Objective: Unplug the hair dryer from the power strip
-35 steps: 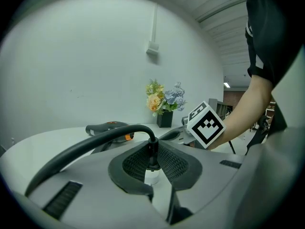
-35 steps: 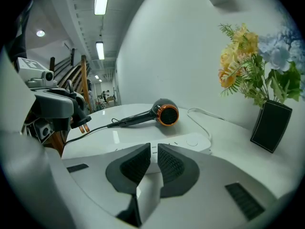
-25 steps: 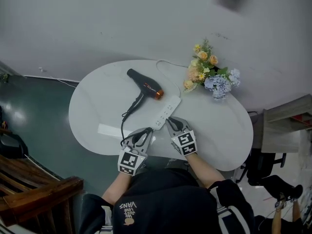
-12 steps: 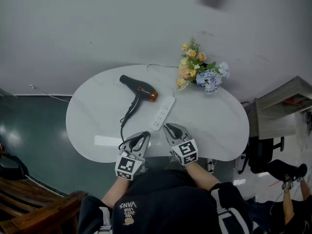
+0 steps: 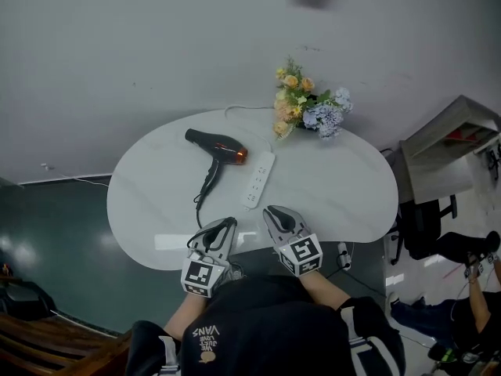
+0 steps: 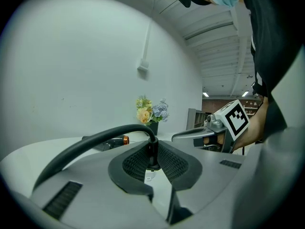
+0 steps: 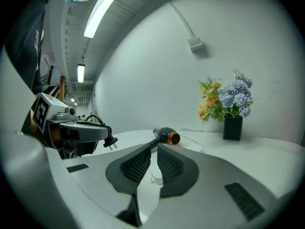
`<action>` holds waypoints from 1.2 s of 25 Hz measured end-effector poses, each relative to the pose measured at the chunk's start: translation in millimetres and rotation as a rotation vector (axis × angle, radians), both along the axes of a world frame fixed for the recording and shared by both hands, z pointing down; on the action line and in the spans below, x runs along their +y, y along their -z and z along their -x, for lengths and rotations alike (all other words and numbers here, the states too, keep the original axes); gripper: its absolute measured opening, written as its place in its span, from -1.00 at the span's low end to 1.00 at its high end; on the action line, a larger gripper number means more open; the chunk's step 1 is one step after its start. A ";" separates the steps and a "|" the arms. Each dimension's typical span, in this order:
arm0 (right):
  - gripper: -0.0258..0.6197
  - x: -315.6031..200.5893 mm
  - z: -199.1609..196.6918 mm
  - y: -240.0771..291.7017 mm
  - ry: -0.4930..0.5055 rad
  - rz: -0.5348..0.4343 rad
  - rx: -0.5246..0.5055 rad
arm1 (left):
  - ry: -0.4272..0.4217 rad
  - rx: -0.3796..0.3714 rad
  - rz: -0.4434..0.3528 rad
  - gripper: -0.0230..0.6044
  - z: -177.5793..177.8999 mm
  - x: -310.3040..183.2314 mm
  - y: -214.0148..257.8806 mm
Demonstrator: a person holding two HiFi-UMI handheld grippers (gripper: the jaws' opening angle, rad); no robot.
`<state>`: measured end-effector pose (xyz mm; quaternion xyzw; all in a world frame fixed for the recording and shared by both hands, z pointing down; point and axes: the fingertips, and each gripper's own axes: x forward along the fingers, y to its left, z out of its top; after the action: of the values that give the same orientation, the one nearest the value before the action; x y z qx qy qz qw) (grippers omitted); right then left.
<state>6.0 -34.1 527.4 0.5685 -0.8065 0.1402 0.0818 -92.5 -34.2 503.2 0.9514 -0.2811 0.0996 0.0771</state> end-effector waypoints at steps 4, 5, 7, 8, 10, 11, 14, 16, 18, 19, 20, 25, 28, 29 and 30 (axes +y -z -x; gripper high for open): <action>-0.71 14.0 4.1 7.8 -0.021 -0.023 0.002 | -0.013 0.008 -0.010 -0.73 7.8 7.1 3.0; -0.71 16.7 5.4 9.4 -0.024 -0.029 0.004 | -0.014 0.011 -0.013 -0.73 10.2 8.7 3.8; -0.71 20.6 8.2 12.5 -0.032 -0.038 0.005 | -0.015 0.015 -0.018 -0.73 14.8 11.1 5.4; -0.71 22.3 9.8 14.1 -0.036 -0.043 0.003 | -0.015 0.018 -0.020 -0.73 16.7 12.4 6.1; -0.71 26.2 14.3 16.9 -0.038 -0.051 -0.002 | -0.014 0.024 -0.021 -0.73 20.3 15.4 6.8; -0.72 28.2 16.8 18.0 -0.035 -0.053 -0.002 | -0.014 0.025 -0.022 -0.72 21.9 17.0 6.6; -0.73 33.2 22.0 21.3 -0.032 -0.062 -0.003 | -0.017 0.029 -0.022 -0.73 25.7 20.3 6.4; -0.73 36.7 23.4 24.3 -0.040 -0.069 -0.007 | -0.021 0.034 -0.023 -0.73 27.8 22.4 8.1; -0.74 41.0 24.1 26.7 -0.049 -0.075 -0.006 | -0.023 0.049 -0.021 -0.73 29.1 24.9 11.8; -0.74 43.4 24.5 27.2 -0.052 -0.075 -0.004 | -0.023 0.057 -0.020 -0.73 29.5 26.0 13.9; -0.74 45.8 25.2 27.3 -0.052 -0.074 -0.003 | -0.022 0.061 -0.020 -0.73 30.3 27.0 14.9; -0.76 56.2 26.9 25.9 -0.060 -0.061 0.007 | -0.020 0.055 -0.018 -0.72 39.9 31.9 9.4; -0.77 59.9 26.3 23.9 -0.070 -0.055 0.019 | -0.025 0.064 -0.017 -0.73 42.1 34.2 13.3; -0.77 60.8 26.4 23.9 -0.074 -0.054 0.022 | -0.026 0.068 -0.016 -0.73 42.7 34.6 15.6; -0.77 61.6 26.7 24.2 -0.079 -0.055 0.024 | -0.026 0.069 -0.014 -0.73 44.3 34.9 15.8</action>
<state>-20.8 27.5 503.2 0.6035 -0.7860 0.1145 0.0702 -136.9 0.7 487.4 0.9583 -0.2667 0.0656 0.0786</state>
